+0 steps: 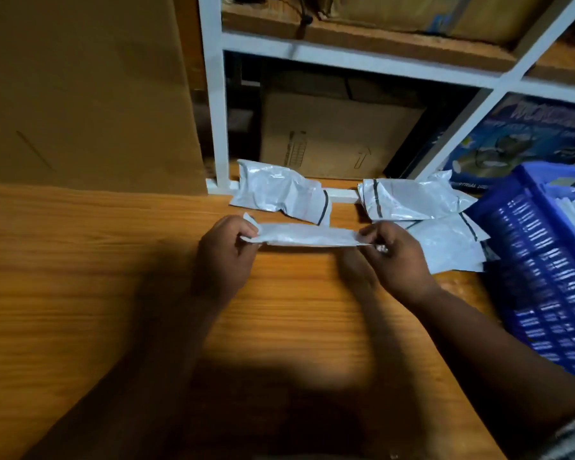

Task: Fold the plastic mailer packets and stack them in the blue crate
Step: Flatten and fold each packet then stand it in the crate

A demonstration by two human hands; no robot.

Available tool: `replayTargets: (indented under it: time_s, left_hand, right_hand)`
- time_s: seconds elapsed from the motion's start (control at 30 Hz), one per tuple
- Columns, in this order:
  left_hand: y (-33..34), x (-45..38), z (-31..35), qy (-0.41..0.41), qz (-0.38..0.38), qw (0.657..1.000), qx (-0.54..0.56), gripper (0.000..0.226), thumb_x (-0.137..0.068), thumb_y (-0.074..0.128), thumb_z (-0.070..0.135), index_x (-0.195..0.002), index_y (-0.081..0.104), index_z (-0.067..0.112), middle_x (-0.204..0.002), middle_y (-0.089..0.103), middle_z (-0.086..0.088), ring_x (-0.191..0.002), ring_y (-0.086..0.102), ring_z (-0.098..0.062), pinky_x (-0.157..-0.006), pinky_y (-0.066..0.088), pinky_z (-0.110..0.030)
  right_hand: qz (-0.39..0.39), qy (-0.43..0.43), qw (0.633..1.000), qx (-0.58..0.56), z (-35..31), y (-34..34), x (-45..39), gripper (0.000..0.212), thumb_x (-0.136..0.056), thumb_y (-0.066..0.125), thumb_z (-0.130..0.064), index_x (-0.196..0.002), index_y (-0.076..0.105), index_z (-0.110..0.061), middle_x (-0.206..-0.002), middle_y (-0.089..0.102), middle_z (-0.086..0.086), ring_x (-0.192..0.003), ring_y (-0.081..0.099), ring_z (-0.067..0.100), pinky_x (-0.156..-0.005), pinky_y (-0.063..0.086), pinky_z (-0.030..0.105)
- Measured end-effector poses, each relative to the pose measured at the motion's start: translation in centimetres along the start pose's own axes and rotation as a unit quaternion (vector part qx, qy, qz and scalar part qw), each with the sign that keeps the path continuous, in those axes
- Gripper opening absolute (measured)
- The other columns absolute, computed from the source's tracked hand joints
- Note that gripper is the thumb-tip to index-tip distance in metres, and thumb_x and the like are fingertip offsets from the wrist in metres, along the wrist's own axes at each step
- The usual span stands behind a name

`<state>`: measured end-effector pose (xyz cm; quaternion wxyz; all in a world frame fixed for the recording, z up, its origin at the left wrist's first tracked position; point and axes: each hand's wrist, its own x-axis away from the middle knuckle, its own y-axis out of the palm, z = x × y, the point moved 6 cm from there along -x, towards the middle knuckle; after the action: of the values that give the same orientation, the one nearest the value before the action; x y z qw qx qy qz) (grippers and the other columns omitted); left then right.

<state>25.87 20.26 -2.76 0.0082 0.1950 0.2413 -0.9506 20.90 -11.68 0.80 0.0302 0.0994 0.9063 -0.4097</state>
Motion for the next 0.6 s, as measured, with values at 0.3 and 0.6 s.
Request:
replayTargets:
  time_s: [0.3, 0.6]
  left_hand:
    - [4.7, 17.1, 3.7, 0.150, -0.195, 0.963, -0.113, 0.014, -0.093, 0.061, 0.011, -0.101, 0.071, 0.017, -0.147, 0.065, -0.005, -0.133, 0.062, -0.026, -0.113, 0.046, -0.041]
    - [8.0, 25.1, 7.5, 0.125, -0.230, 0.947, -0.185, 0.019, -0.099, 0.054, 0.020, -0.104, 0.072, 0.018, -0.163, 0.048, -0.012, -0.158, 0.036, -0.029, -0.124, 0.031, -0.060]
  right_hand:
    - [-0.126, -0.056, 0.988, 0.074, 7.6, -4.0, 15.1, 0.026, -0.098, 0.076, -0.022, -0.124, 0.071, -0.022, -0.143, 0.060, -0.014, -0.126, 0.061, -0.001, -0.104, 0.049, 0.019]
    - [-0.149, -0.117, 0.976, 0.106, 13.9, -6.7, 24.8, 0.017, -0.101, 0.070, -0.027, -0.118, 0.070, -0.023, -0.156, 0.052, -0.012, -0.129, 0.063, 0.013, -0.092, 0.053, 0.026]
